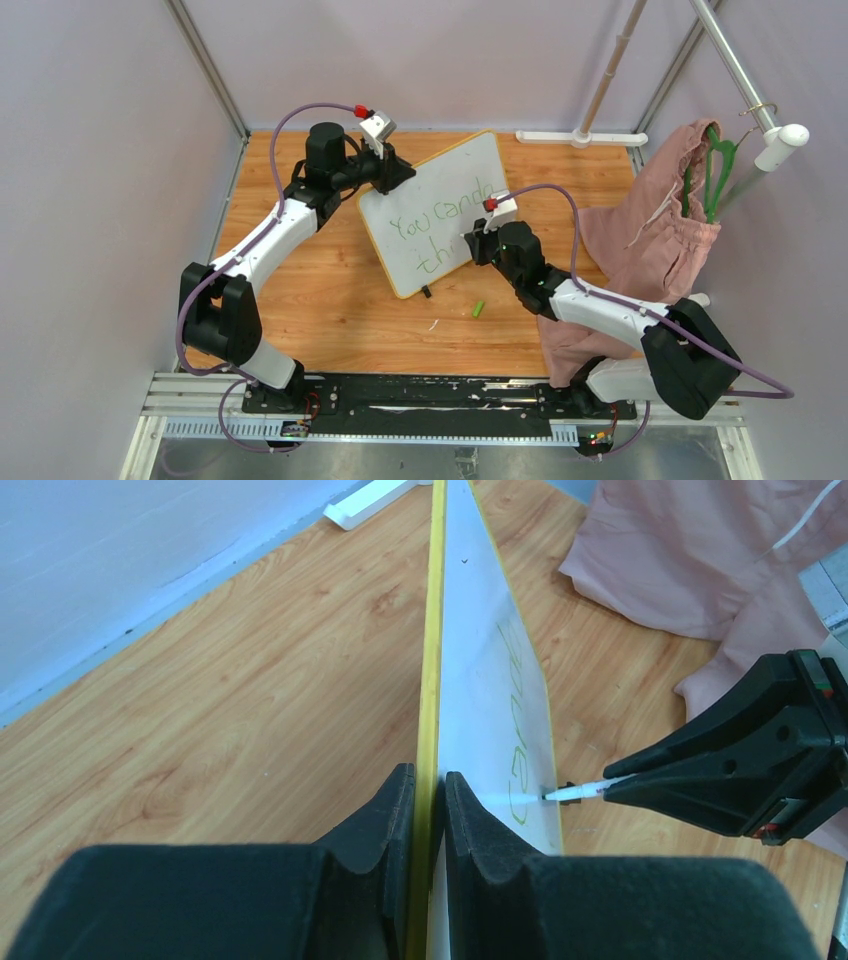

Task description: Write a sentence on the whiteboard

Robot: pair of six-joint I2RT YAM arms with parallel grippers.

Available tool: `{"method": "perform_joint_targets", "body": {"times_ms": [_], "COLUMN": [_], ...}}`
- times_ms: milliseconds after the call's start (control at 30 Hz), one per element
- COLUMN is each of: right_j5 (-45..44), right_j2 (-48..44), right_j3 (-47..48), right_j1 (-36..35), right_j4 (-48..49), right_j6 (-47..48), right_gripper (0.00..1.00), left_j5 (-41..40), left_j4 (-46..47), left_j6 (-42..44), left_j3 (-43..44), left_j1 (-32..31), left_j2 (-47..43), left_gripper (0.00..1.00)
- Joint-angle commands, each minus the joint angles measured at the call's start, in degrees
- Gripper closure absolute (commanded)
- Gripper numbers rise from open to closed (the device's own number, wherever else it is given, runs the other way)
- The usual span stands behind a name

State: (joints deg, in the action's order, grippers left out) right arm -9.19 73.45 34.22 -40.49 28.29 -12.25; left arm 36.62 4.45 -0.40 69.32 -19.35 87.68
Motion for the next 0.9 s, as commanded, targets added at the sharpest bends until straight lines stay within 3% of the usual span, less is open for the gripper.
{"method": "perform_joint_targets", "body": {"times_ms": [0,867], "right_j5": [2.7,1.1], "right_j2": [0.9,-0.9], "right_j3": [0.7,-3.4], "right_j1": [-0.8,-1.9], "right_j4": [2.5,-0.5], "right_j6": [-0.5,-0.9], "right_gripper": [1.0,1.0], "left_j5": [2.5,2.5], "left_j4": [-5.8,-5.8], "left_j6": [0.2,0.2], "left_j3": [-2.0,-2.0], "left_j1": [-2.6,-2.7], "left_j2": [1.0,0.8], "left_gripper": [1.0,1.0]}}
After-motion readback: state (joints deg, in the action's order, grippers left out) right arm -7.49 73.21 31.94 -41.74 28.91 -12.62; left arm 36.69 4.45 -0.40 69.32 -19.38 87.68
